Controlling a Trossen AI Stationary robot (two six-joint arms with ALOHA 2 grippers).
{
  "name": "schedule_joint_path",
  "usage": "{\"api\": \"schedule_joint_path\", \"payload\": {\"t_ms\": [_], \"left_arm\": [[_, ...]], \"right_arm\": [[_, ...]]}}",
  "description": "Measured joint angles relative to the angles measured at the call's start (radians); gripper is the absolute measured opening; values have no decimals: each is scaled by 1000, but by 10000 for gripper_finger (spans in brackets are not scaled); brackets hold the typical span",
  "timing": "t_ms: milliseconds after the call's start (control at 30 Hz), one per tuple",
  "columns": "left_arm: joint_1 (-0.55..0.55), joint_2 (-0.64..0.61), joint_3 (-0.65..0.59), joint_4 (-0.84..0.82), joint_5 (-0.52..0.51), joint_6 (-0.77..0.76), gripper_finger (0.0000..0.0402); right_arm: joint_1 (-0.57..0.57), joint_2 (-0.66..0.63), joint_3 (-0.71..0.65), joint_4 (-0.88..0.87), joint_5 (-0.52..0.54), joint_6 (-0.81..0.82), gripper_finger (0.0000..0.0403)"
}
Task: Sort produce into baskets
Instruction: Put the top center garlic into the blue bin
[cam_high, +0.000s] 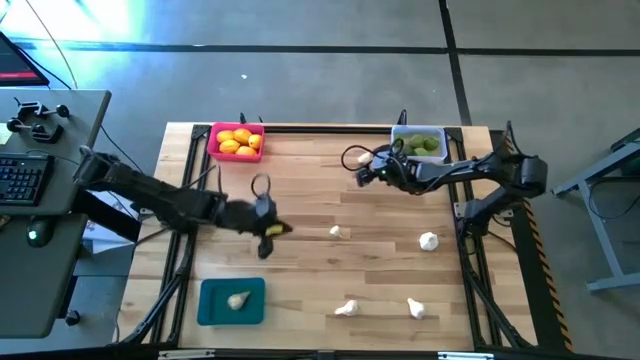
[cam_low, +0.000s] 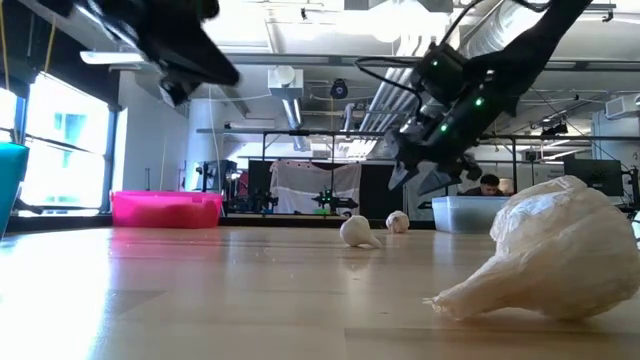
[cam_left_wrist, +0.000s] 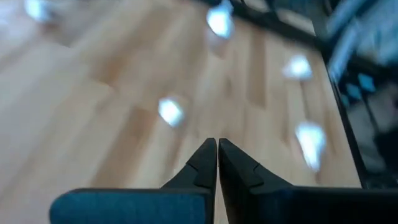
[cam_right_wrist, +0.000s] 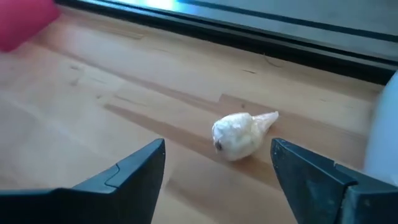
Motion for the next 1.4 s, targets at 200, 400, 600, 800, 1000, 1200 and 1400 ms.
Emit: {"api": "schedule_joint_path", "payload": {"t_ms": [200, 400, 600, 800, 1000, 1200, 1400], "left_arm": [[173, 0, -104, 240, 3, -14, 1], [237, 0, -168, 410, 4, -39, 0], [245, 0, -178, 420, -17, -34, 0], [245, 0, -178, 418, -52, -20, 0], [247, 0, -178, 417, -59, 12, 0], [269, 0, -178, 416, -73, 22, 0], [316, 0, -177, 419, -71, 63, 0]], "right_arm": [[-5, 81, 0, 99, 48, 48, 297], [-30, 136, 0, 165, 116, 40, 298], [-57, 225, 0, 289, 109, 6, 298], [-59, 294, 0, 301, 97, 57, 297], [-63, 307, 1, 301, 90, 74, 242], [-63, 306, 1, 292, 71, 95, 128], [-51, 261, 1, 277, -38, 111, 96]]}}
